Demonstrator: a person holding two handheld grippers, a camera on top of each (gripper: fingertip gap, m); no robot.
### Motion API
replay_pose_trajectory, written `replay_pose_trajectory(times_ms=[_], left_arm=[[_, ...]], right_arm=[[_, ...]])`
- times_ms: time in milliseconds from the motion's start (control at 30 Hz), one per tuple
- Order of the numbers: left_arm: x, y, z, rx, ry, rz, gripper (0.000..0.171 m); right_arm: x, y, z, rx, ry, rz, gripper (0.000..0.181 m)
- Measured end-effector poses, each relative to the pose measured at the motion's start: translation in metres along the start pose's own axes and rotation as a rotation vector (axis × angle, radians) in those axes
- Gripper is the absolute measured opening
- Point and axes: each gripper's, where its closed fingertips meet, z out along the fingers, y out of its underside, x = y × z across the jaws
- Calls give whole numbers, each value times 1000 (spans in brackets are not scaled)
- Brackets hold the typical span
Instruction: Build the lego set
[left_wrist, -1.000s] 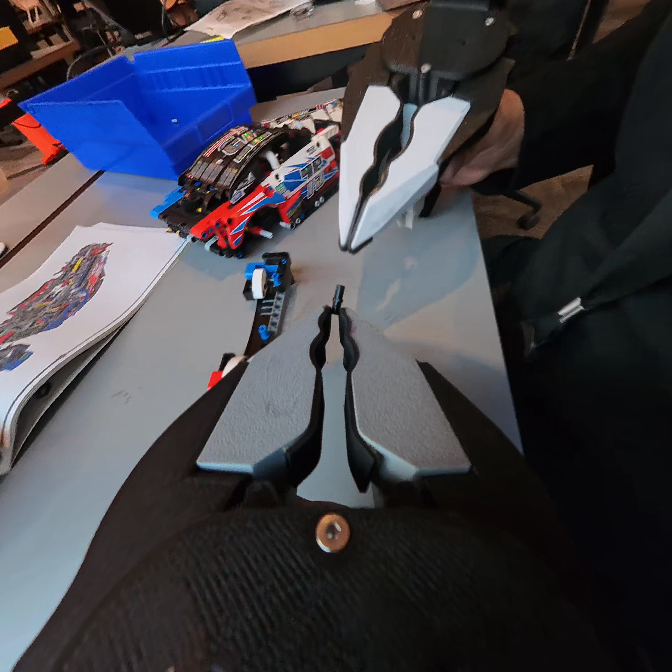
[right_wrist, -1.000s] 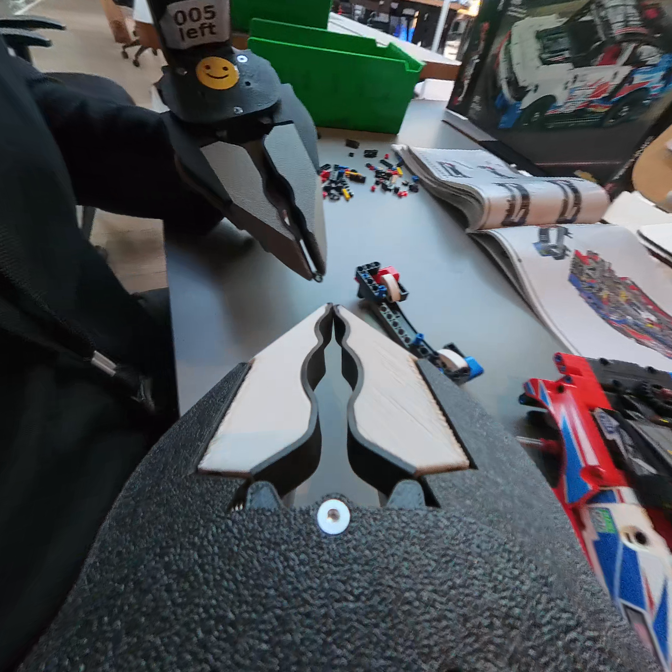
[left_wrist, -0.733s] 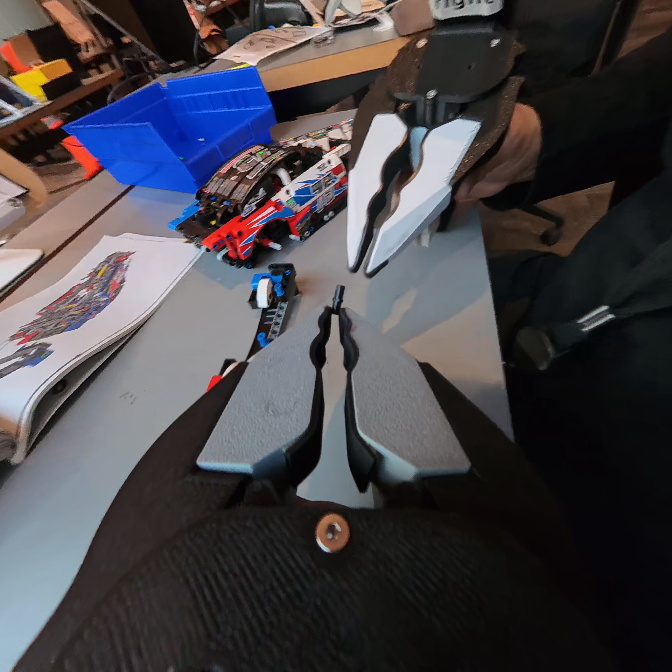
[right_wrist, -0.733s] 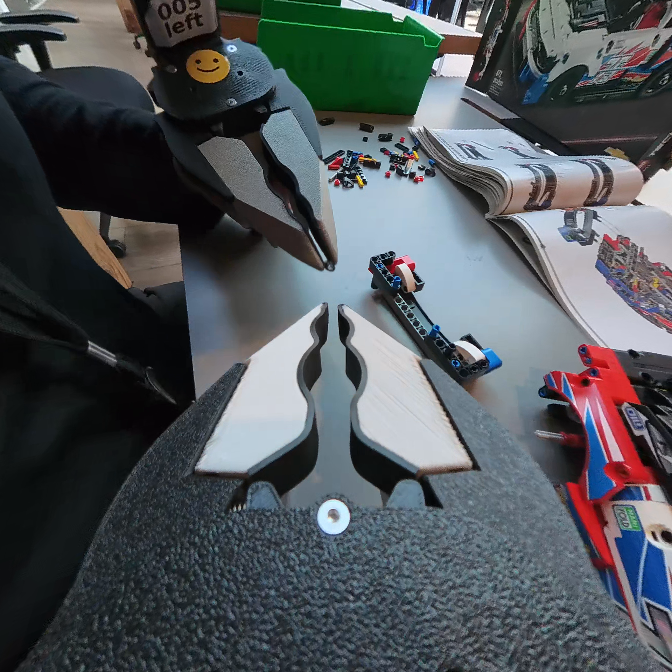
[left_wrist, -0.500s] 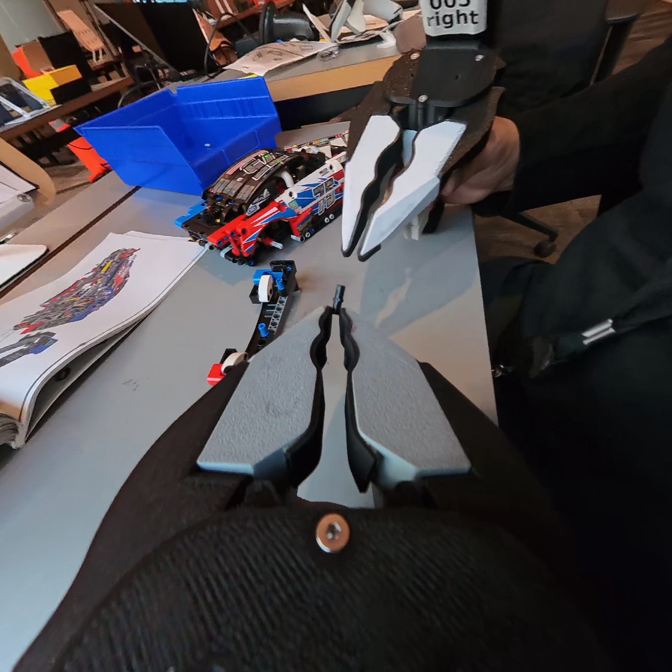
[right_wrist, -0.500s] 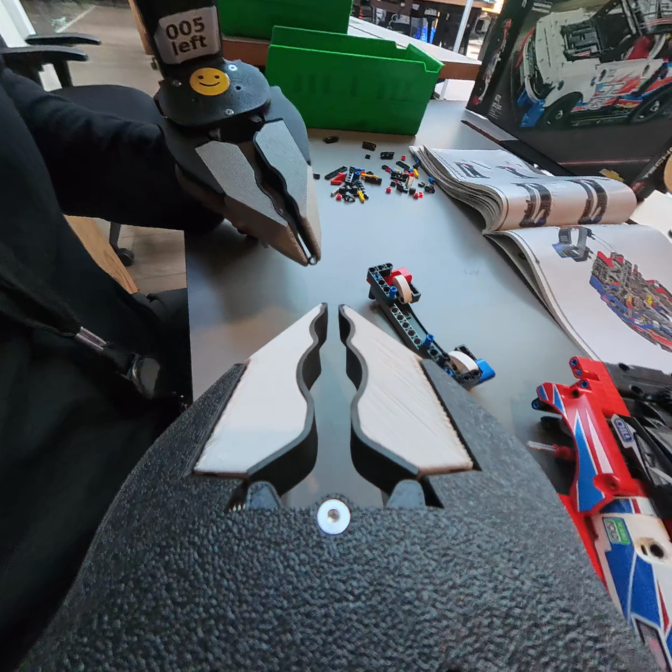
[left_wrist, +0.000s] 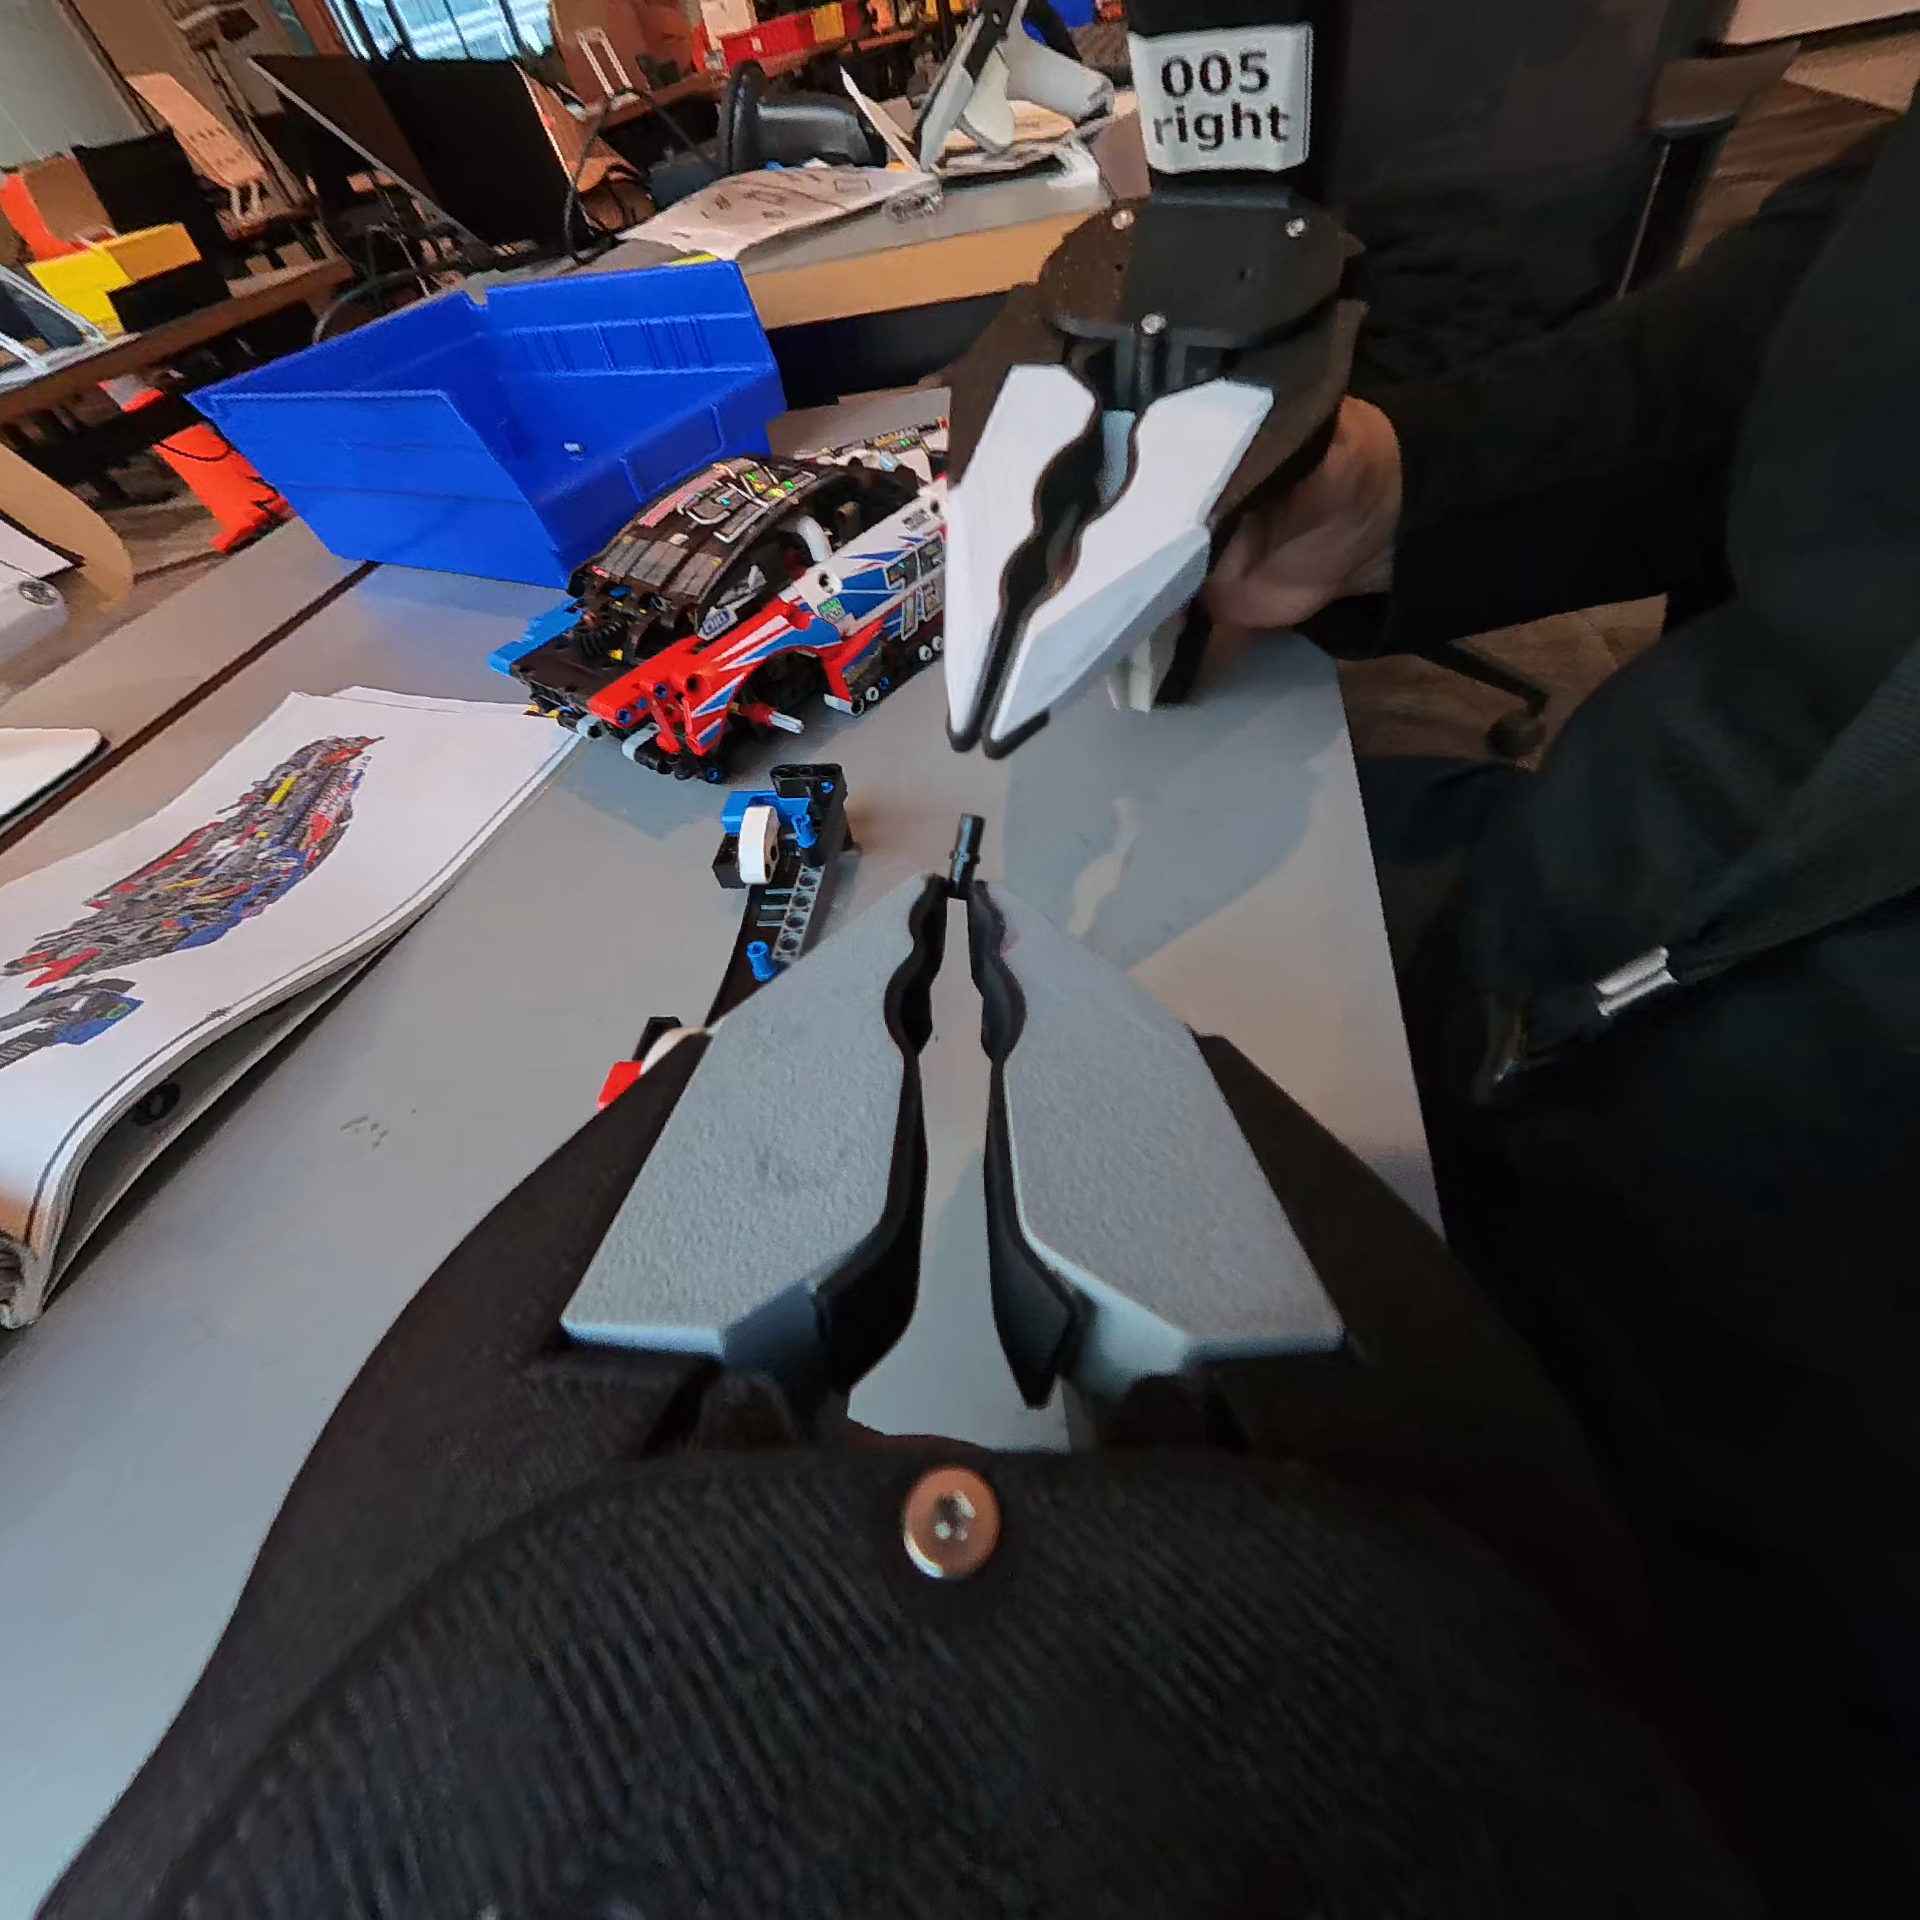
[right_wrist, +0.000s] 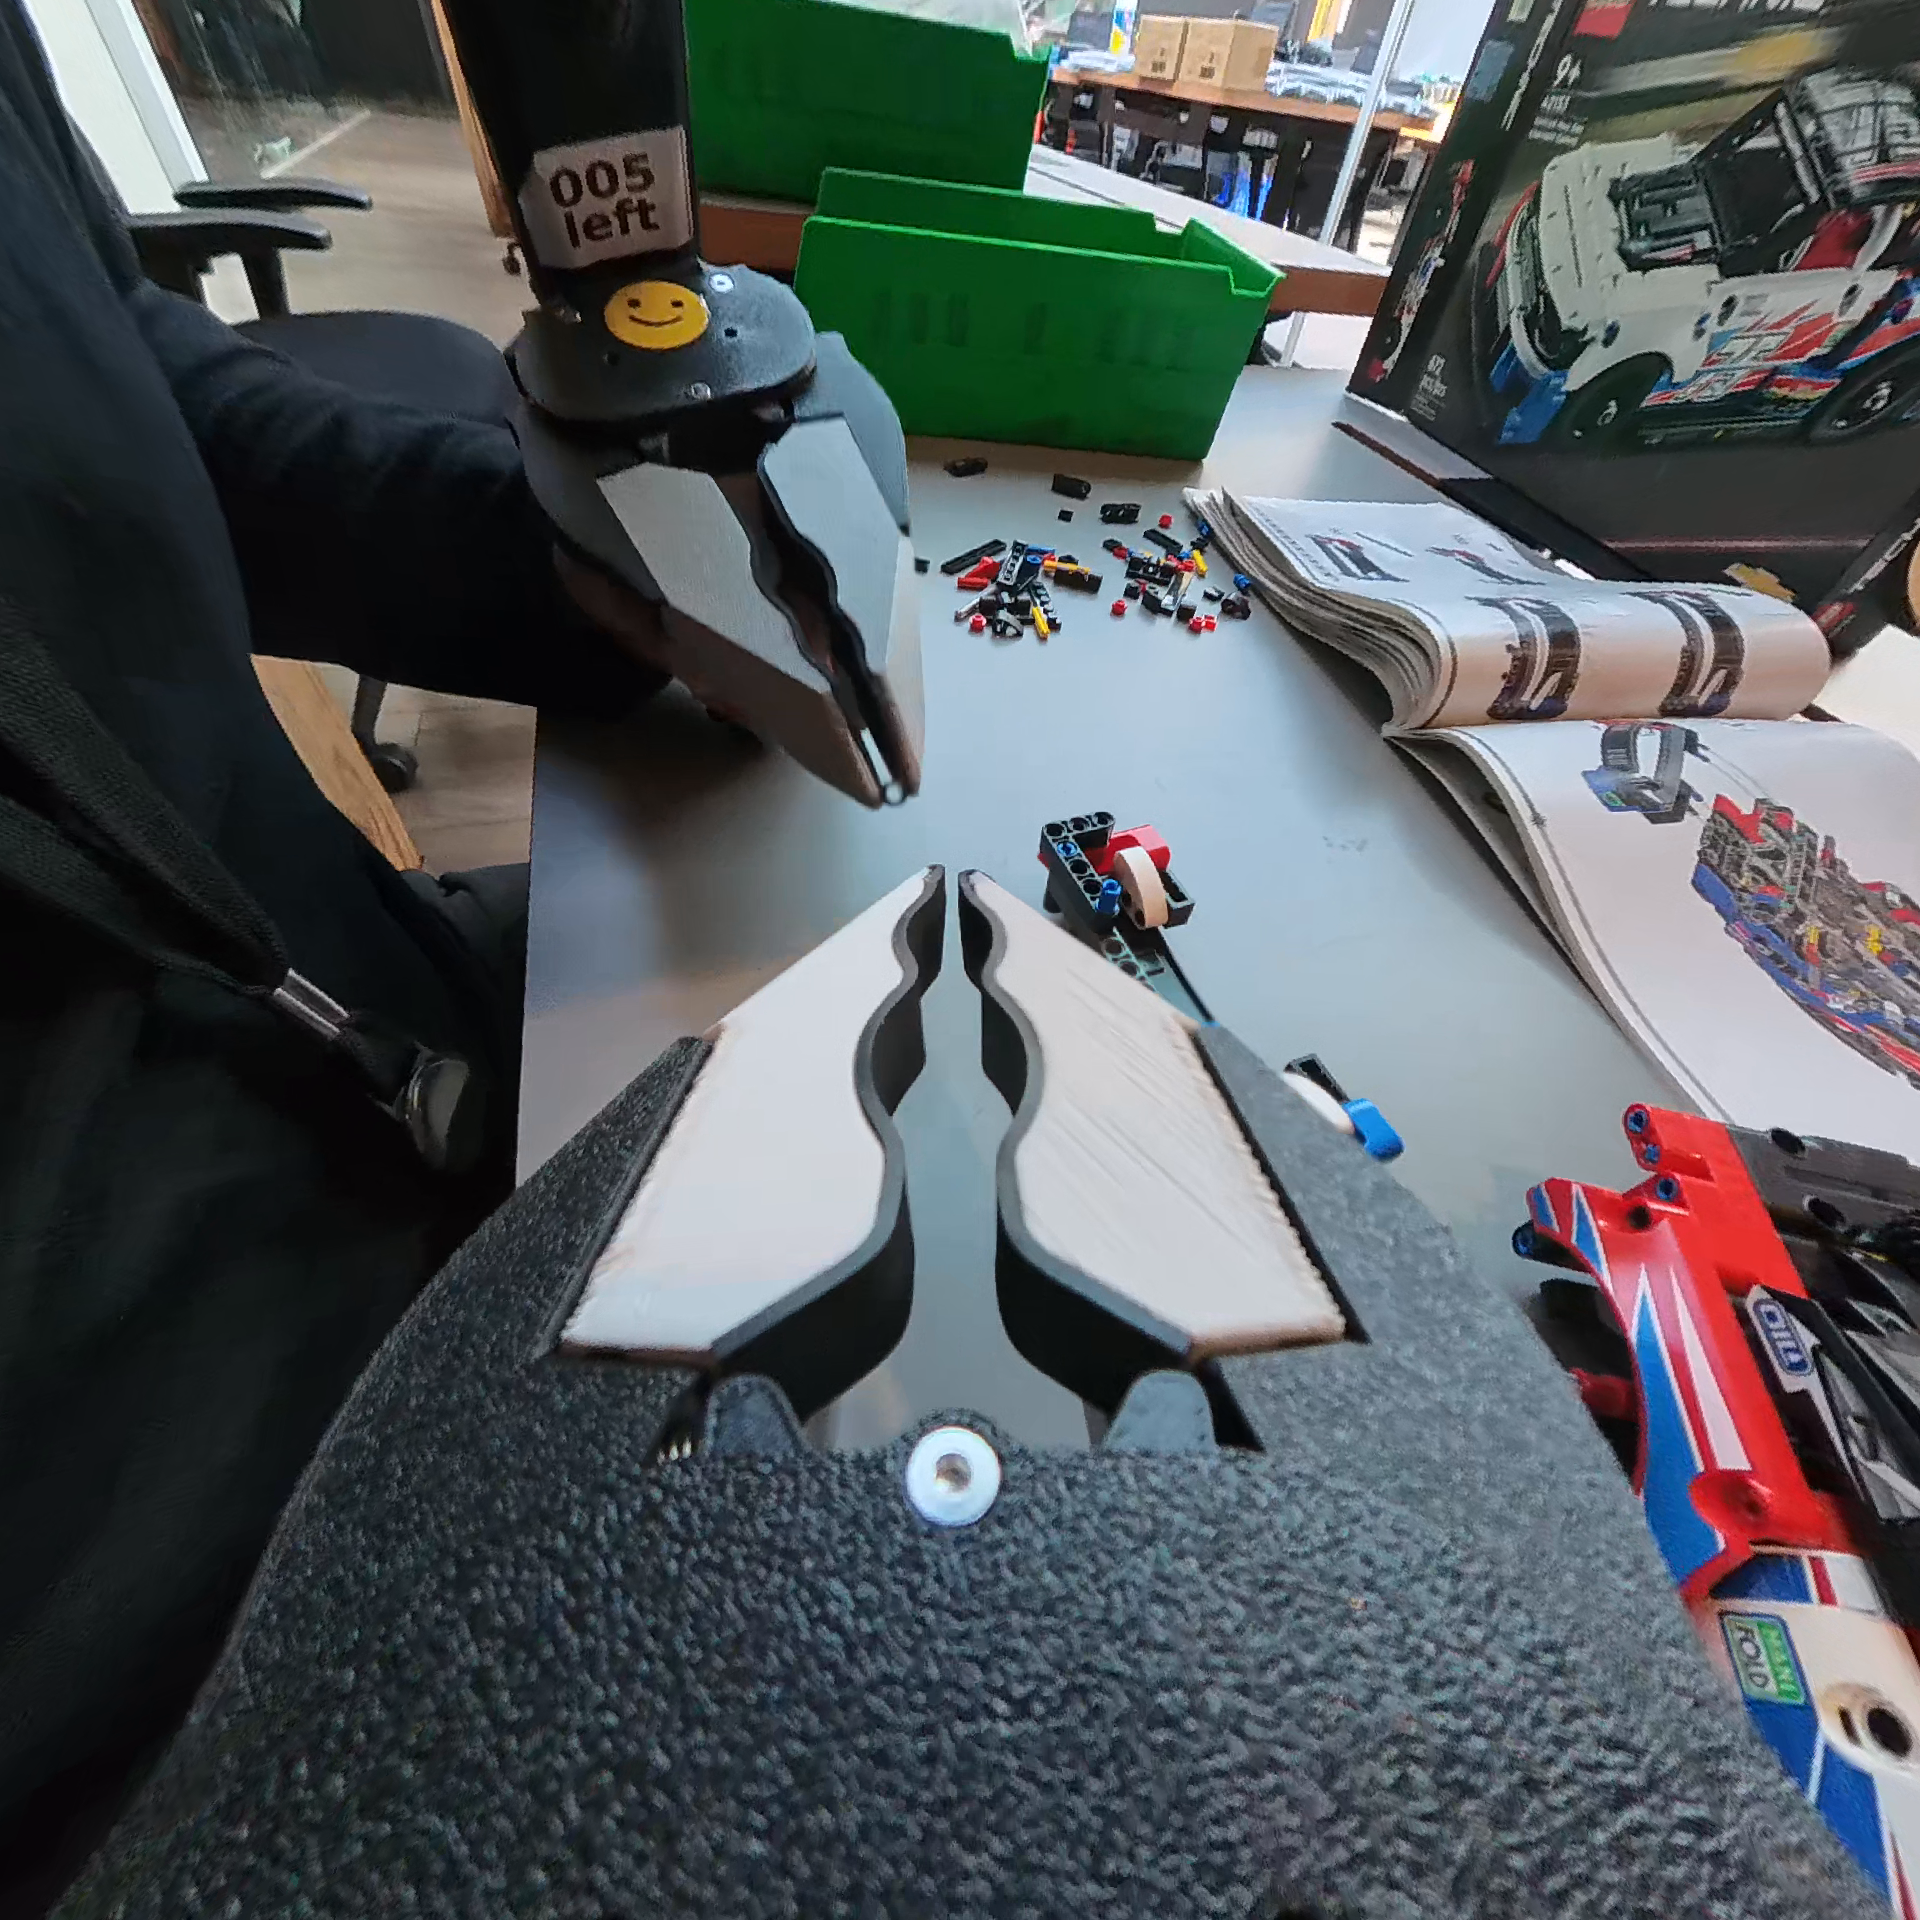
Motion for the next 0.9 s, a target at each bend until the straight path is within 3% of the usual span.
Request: replay_pose_trajectory(times_ms=[500,900], left_arm=[[7,13,11,-104,50,5,1],[11,12,11,-99,49,47,1]], right_arm=[[-11,-4,5,17,-56,-69,5],[-14,-3,6,11,-31,-103,6]])
